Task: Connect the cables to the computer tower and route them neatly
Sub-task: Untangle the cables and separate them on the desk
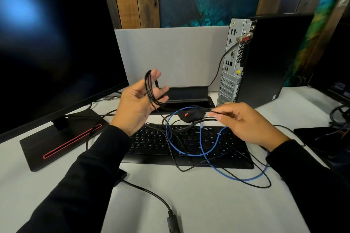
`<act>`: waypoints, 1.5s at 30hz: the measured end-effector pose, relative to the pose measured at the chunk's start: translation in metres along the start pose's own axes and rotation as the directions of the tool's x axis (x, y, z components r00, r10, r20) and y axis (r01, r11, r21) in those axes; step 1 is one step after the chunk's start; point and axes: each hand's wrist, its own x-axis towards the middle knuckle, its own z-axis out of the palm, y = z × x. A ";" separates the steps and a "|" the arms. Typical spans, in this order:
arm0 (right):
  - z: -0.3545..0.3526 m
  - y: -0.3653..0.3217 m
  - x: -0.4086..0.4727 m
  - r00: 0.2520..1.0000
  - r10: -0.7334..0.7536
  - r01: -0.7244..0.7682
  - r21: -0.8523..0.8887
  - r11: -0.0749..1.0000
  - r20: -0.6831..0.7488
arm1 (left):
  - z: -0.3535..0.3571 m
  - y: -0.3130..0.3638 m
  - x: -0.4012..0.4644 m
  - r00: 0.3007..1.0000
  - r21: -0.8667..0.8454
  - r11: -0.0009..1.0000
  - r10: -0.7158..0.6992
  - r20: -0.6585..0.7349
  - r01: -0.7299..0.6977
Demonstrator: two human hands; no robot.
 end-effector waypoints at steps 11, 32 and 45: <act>-0.020 -0.060 0.028 0.832 -0.415 0.256 -0.409 0.876 -0.368 | -0.010 -0.016 -0.002 0.998 0.253 0.966 -0.055 0.009 0.051; -0.030 -0.018 -0.005 0.810 0.448 -0.577 0.379 0.724 0.377 | -0.049 -0.011 -0.003 0.992 0.047 0.997 -0.053 -0.117 0.059; -0.013 -0.061 0.014 0.961 0.074 -0.263 0.800 0.540 0.266 | 0.008 0.005 -0.007 0.968 -0.121 0.991 -0.032 0.251 0.064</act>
